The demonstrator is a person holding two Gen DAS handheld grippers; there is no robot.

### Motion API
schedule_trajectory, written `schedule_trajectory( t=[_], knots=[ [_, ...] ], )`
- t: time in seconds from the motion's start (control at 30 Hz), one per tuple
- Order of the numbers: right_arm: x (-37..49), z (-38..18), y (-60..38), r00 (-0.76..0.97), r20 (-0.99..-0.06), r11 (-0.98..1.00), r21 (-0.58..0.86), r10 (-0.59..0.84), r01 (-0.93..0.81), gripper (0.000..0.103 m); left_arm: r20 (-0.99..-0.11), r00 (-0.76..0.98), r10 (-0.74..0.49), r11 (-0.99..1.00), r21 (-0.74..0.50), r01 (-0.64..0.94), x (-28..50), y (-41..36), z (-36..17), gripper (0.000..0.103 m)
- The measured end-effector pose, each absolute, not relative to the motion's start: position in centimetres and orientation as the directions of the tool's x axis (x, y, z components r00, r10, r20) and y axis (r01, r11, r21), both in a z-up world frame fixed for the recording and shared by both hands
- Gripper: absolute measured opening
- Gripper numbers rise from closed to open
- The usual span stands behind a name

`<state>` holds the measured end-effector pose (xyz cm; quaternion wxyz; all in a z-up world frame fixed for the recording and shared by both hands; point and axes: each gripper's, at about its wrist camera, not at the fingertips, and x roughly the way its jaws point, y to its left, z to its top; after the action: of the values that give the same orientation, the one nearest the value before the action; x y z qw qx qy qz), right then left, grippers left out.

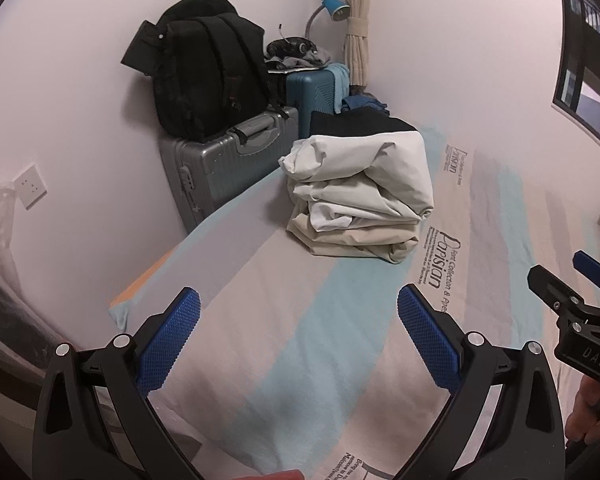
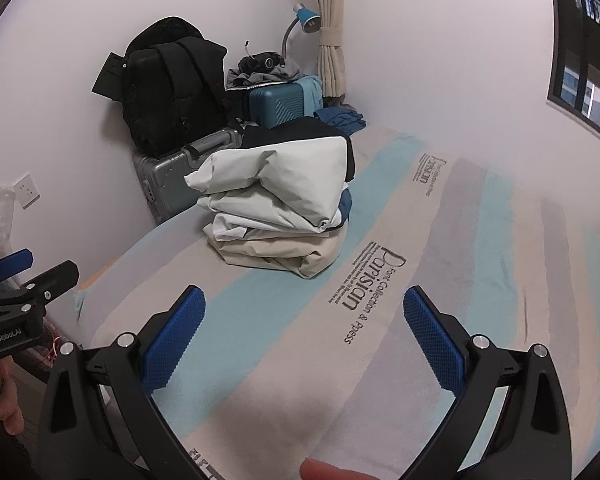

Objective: Fold large clothes

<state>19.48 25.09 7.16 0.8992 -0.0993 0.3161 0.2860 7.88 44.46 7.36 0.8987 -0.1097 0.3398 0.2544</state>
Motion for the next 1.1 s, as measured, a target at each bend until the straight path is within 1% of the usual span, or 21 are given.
schedule_trajectory(
  t=[0.2, 1.1],
  knots=[
    [19.7, 6.9, 25.2, 0.626, -0.633, 0.816, 0.015, 0.455, -0.578, 0.096, -0.677, 0.649, 0.348, 0.852, -0.061, -0.520, 7.7, 44.8, 7.2, 0.097],
    [20.2, 6.9, 25.9, 0.625, -0.637, 0.812, 0.004, 0.452, -0.583, 0.096, -0.676, 0.642, 0.361, 0.857, -0.032, -0.515, 9.6, 45.3, 6.2, 0.097]
  ],
)
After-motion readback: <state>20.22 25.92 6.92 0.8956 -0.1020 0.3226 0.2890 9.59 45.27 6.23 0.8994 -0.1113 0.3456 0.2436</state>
